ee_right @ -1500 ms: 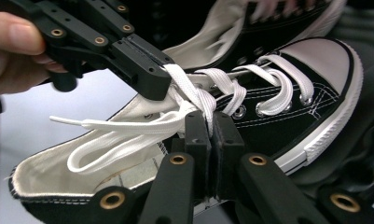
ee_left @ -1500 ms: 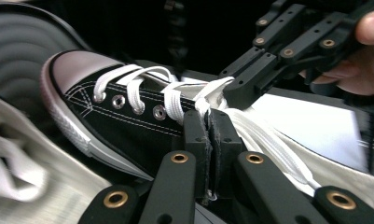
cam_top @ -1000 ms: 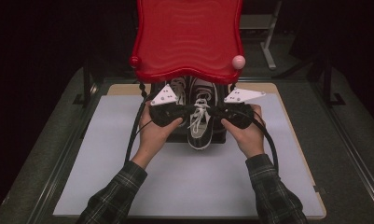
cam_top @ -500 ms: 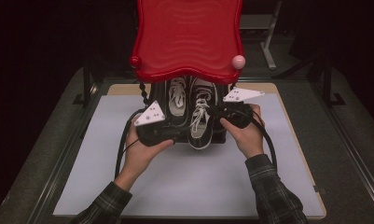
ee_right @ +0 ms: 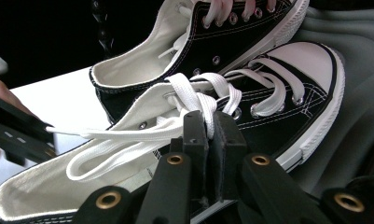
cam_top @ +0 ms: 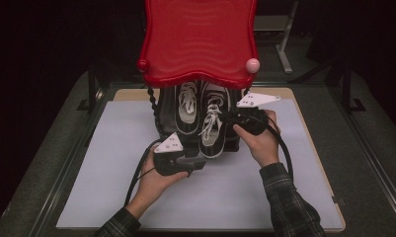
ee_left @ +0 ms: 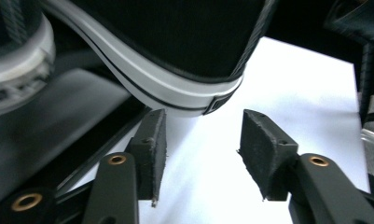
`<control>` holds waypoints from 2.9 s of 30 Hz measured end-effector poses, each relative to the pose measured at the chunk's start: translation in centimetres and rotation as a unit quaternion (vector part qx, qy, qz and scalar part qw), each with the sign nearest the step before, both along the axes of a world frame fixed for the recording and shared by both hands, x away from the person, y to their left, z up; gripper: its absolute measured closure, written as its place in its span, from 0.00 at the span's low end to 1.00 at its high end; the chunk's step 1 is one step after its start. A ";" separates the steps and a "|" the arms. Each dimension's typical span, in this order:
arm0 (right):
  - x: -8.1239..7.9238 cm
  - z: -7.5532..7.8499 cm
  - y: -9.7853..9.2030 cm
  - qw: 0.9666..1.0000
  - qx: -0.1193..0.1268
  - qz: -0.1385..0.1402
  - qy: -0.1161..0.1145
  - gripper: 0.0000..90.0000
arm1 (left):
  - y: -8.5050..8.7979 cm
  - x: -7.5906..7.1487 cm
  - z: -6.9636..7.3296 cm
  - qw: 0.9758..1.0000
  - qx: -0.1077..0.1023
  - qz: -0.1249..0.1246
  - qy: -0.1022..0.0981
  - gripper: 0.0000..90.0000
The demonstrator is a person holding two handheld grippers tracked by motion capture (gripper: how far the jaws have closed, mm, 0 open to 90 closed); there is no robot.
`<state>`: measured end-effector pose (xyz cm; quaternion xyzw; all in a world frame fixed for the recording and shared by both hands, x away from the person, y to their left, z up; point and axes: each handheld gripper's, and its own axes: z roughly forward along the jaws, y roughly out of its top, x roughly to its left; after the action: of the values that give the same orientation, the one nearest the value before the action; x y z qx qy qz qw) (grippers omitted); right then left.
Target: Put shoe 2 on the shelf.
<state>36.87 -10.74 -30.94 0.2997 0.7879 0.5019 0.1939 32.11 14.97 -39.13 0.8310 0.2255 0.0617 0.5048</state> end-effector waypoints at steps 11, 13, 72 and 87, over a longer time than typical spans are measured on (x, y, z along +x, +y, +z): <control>0.1 0.1 -0.3 1.000 0.002 -0.004 -0.005 0.94 | -1.0 0.8 -1.4 0.999 -0.020 -0.004 0.034 0.56; 0.1 0.1 -0.4 1.000 0.003 -0.004 -0.005 0.94 | -1.5 1.0 -1.4 0.999 -0.027 -0.004 0.038 0.58; -1.8 2.1 2.2 0.994 -0.014 0.091 -0.059 0.96 | -2.5 4.2 0.7 0.996 -0.071 0.059 0.016 0.82; -1.2 0.4 2.9 0.994 -0.022 0.098 -0.042 0.96 | -0.8 1.6 0.0 0.999 -0.034 0.031 0.016 0.74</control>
<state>35.63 -7.83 -30.52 0.1953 0.8154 0.5135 0.1827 33.71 14.14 -39.16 0.8067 0.2612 0.0566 0.5271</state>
